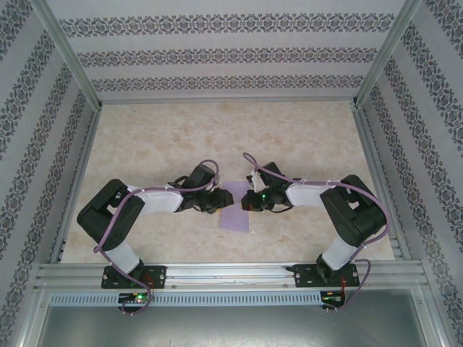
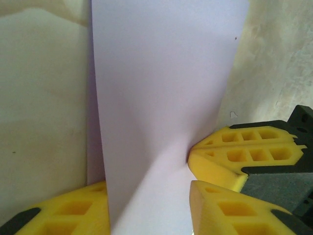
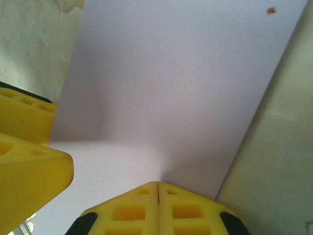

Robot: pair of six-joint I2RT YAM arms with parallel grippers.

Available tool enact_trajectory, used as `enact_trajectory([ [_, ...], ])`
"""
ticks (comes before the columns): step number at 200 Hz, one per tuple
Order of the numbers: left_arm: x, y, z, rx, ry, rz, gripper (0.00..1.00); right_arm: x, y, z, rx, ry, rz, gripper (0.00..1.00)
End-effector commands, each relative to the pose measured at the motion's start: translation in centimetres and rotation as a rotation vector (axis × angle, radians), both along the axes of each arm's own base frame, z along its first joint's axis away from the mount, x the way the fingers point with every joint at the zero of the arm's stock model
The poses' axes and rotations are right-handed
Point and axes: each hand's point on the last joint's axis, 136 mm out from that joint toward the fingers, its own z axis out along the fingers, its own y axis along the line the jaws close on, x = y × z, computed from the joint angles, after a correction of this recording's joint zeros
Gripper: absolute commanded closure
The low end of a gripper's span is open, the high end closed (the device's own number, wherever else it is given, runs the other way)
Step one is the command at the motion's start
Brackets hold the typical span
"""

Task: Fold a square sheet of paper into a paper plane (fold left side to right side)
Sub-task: Perform the third fold on the triangle at the bottom-center of the table.

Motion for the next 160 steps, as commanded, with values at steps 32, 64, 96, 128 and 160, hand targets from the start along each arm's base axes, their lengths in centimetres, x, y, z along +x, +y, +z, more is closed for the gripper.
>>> enact_trajectory([
  [32, 0.4, 0.4, 0.2, -0.004, -0.006, 0.03, 0.89, -0.7, -0.8, -0.6, -0.036, 0.021, 0.012, 0.93],
  [64, 0.1, 0.5, 0.6, -0.004, 0.006, 0.047, 1.0, 0.6, -0.6, 2.2, 0.004, -0.074, 0.015, 0.72],
  [96, 0.0, 1.1, 0.7, 0.027, 0.024, 0.102, 1.0, 1.1, -2.6, 5.3, -0.019, -0.219, -0.013, 0.53],
  [128, 0.1, 1.3, 1.1, 0.029, 0.053, 0.155, 1.0, -1.0, -3.9, 7.6, -0.073, -0.42, 0.051, 0.45],
  [160, -0.1, 1.2, 1.1, 0.047, 0.076, 0.163, 1.0, -4.3, -2.9, 8.2, -0.083, -0.618, 0.157, 0.4],
])
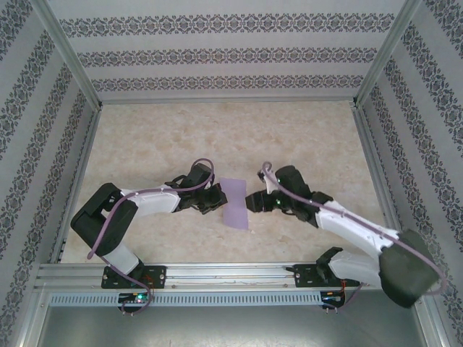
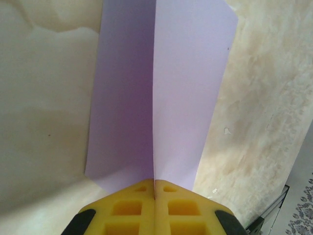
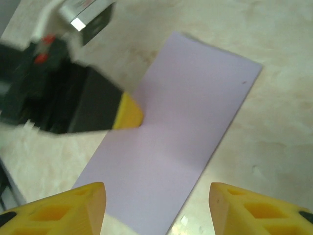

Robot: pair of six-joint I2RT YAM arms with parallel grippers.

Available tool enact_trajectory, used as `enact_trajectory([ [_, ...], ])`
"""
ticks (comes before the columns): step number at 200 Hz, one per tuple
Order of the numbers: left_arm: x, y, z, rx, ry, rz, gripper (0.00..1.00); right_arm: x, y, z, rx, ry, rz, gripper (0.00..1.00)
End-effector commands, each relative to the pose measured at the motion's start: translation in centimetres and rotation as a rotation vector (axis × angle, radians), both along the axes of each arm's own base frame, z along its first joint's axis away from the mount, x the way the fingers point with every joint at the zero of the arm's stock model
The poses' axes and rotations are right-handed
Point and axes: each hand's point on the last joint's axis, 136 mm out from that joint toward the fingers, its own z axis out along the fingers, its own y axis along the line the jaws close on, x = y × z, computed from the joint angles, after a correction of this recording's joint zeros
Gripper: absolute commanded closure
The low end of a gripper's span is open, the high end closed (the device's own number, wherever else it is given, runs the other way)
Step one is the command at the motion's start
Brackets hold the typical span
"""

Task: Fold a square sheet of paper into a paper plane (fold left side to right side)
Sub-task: Perform the third fold on the triangle at the bottom-center of the table.

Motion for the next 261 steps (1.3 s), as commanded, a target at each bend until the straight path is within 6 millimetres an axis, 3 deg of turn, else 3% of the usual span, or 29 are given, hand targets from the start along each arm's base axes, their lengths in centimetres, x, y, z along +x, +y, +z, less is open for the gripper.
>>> enact_trajectory([
  [1, -0.5, 0.0, 0.3, 0.021, 0.035, 0.031, 1.0, -1.9, -0.4, -1.5, -0.101, -0.139, 0.053, 0.4],
  [35, -0.5, -0.4, 0.1, 0.002, 0.052, 0.03, 1.0, -4.9, 1.8, -1.1, -0.157, -0.394, 0.171, 0.36],
  [39, -0.5, -0.5, 0.0, 0.001, 0.055, 0.029, 1.0, -5.5, 1.5, -2.2, -0.183, -0.4, 0.187, 0.36],
  [85, -0.4, -0.8, 0.1, 0.0, 0.064, 0.028, 1.0, -7.3, 3.2, -4.1, -0.356, -0.581, 0.303, 0.3],
  [117, -0.5, -0.9, 0.0, 0.002, 0.068, 0.025, 1.0, -6.7, 3.9, -5.2, -0.429, -0.618, 0.305, 0.24],
  [121, -0.5, -0.9, -0.1, 0.002, 0.07, 0.025, 1.0, -6.3, 4.8, -4.3, -0.414, -0.633, 0.29, 0.23],
  [146, -0.7, -0.9, -0.2, 0.004, 0.073, 0.024, 1.0, -5.3, 5.8, -4.3, -0.428, -0.658, 0.266, 0.17],
  [188, -0.9, -0.9, -0.3, -0.003, 0.077, 0.022, 1.0, -3.9, 7.6, -4.6, -0.421, -0.655, 0.258, 0.17],
  [220, -1.0, -1.0, -0.4, -0.004, 0.079, 0.021, 1.0, -2.7, 8.1, -4.5, -0.394, -0.637, 0.217, 0.21],
  [261, -1.0, -0.9, -0.5, 0.001, 0.077, 0.02, 1.0, -2.9, 7.8, -5.5, -0.398, -0.594, 0.217, 0.36],
])
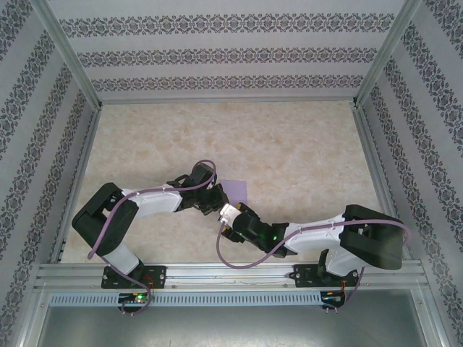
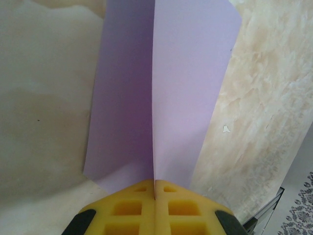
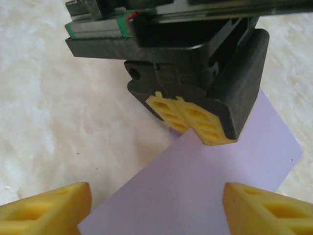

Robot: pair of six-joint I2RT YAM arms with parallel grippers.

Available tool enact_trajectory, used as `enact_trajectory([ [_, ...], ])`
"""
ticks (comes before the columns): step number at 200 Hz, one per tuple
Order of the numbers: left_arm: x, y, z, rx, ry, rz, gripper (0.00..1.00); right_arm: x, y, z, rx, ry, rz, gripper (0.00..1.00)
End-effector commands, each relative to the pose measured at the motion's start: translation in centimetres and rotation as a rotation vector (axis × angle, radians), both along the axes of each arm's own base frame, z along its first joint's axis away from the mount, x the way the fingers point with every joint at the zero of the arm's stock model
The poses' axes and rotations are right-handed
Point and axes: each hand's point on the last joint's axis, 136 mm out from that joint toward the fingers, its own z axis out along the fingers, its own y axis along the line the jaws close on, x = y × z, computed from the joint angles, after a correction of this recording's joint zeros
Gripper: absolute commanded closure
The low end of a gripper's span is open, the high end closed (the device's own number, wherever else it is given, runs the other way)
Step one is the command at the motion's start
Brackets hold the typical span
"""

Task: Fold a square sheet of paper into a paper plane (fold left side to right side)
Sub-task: Perform the third fold on the triangle at the bottom-center of the table.

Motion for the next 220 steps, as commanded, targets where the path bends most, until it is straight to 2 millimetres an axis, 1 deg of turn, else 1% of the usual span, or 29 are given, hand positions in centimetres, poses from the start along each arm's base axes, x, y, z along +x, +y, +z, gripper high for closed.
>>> enact_trajectory([
  [1, -0.6, -0.2, -0.7, 0.009, 0.035, 0.0, 1.0, 0.2, 0.6, 0.3, 0.039, 0.02, -0.015, 0.36],
  [15, -0.6, -0.2, -0.7, 0.013, 0.034, -0.003, 0.99, 0.0, 0.3, -0.1, 0.041, 0.041, -0.018, 0.44],
  [47, -0.6, -0.1, -0.6, 0.022, 0.028, -0.012, 0.94, -0.6, -0.2, -0.7, 0.058, 0.094, -0.026, 0.67],
  [73, -0.6, 0.1, -0.2, 0.039, 0.017, -0.033, 0.85, -1.0, -0.7, -1.2, 0.087, 0.156, -0.045, 0.88],
  [89, -0.6, 0.7, 0.3, 0.048, 0.005, -0.036, 0.77, -1.0, -1.1, -1.4, 0.122, 0.203, -0.064, 1.0],
  [109, -0.5, 1.9, 0.9, 0.053, -0.007, -0.02, 0.71, -1.2, -1.4, -1.5, 0.164, 0.264, -0.072, 1.0],
  [141, 0.2, 4.1, 2.5, 0.07, -0.051, -0.009, 0.68, -1.7, -1.0, -1.2, 0.243, 0.386, -0.054, 1.0],
  [154, 0.7, 4.3, 3.4, 0.06, -0.076, -0.025, 0.68, -1.7, -0.9, -1.1, 0.276, 0.435, -0.059, 1.0],
  [167, 1.2, 3.9, 4.2, 0.044, -0.099, -0.06, 0.69, -1.9, -0.7, -0.9, 0.307, 0.483, -0.06, 1.0],
  [188, 2.1, 2.7, 4.7, 0.04, -0.113, -0.13, 0.73, -2.2, -0.4, -0.9, 0.347, 0.545, -0.068, 1.0],
  [220, 3.6, 0.3, 4.1, 0.003, -0.1, -0.212, 0.8, -2.4, -0.1, -1.1, 0.377, 0.604, -0.079, 1.0],
])
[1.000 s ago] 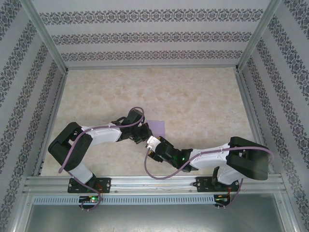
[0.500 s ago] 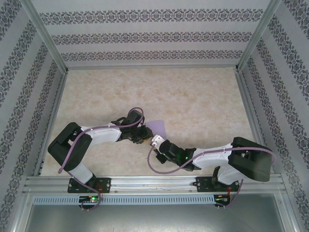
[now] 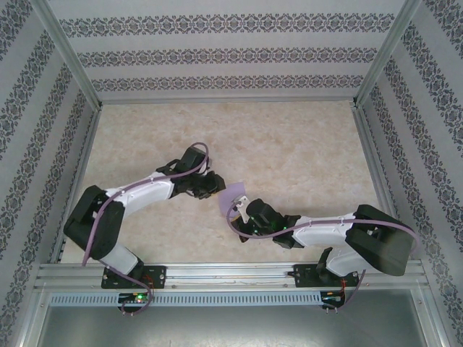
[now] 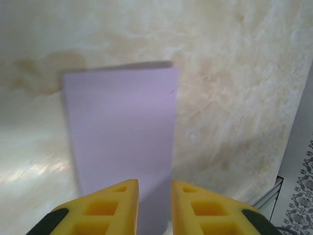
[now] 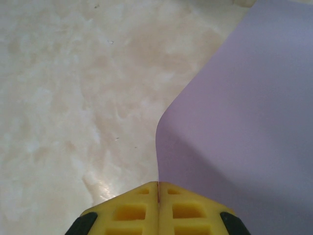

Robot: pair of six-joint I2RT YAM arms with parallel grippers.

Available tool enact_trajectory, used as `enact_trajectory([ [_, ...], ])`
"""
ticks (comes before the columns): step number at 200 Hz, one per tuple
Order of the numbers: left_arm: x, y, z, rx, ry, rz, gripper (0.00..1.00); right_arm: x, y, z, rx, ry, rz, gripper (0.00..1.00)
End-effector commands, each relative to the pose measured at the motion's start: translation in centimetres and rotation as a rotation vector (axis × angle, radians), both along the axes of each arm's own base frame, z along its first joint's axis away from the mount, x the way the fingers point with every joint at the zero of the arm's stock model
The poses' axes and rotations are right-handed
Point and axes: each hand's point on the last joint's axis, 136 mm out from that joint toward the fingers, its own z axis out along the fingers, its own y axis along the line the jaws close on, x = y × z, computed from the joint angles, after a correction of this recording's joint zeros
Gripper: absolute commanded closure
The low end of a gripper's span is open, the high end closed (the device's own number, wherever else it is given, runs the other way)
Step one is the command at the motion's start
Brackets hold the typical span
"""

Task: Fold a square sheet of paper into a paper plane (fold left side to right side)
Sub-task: Perform the third fold on the triangle at the bottom-center of the table.

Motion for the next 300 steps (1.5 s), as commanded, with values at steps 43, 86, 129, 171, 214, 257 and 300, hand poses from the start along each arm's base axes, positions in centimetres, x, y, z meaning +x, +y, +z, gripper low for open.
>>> enact_trajectory([
  [43, 0.8, -2.9, -3.5, 0.04, 0.068, -0.185, 0.84, -1.0, 0.6, -0.4, 0.094, 0.149, -0.018, 1.0],
  [86, 0.4, -3.3, -5.9, 0.069, 0.102, -0.218, 0.87, -1.1, 0.5, -0.6, 0.117, 0.199, -0.036, 1.0],
  [129, -0.7, -2.8, -8.4, 0.137, 0.139, -0.245, 0.9, -0.9, 0.6, -0.6, 0.145, 0.26, -0.049, 1.0],
  [171, -1.5, -2.2, -9.7, 0.192, 0.153, -0.271, 0.91, -0.4, 0.5, -0.5, 0.182, 0.323, -0.073, 1.0],
  [214, -1.7, -1.8, -10.1, 0.227, 0.155, -0.28, 0.93, 0.6, -0.7, -1.0, 0.185, 0.36, -0.135, 1.0],
  [257, -1.7, -1.8, -10.2, 0.237, 0.154, -0.277, 0.93, 1.5, -1.8, -1.1, 0.18, 0.371, -0.18, 1.0],
  [300, -1.8, -1.7, -10.3, 0.244, 0.157, -0.278, 0.93, 2.1, -2.4, -1.6, 0.153, 0.367, -0.206, 1.0],
])
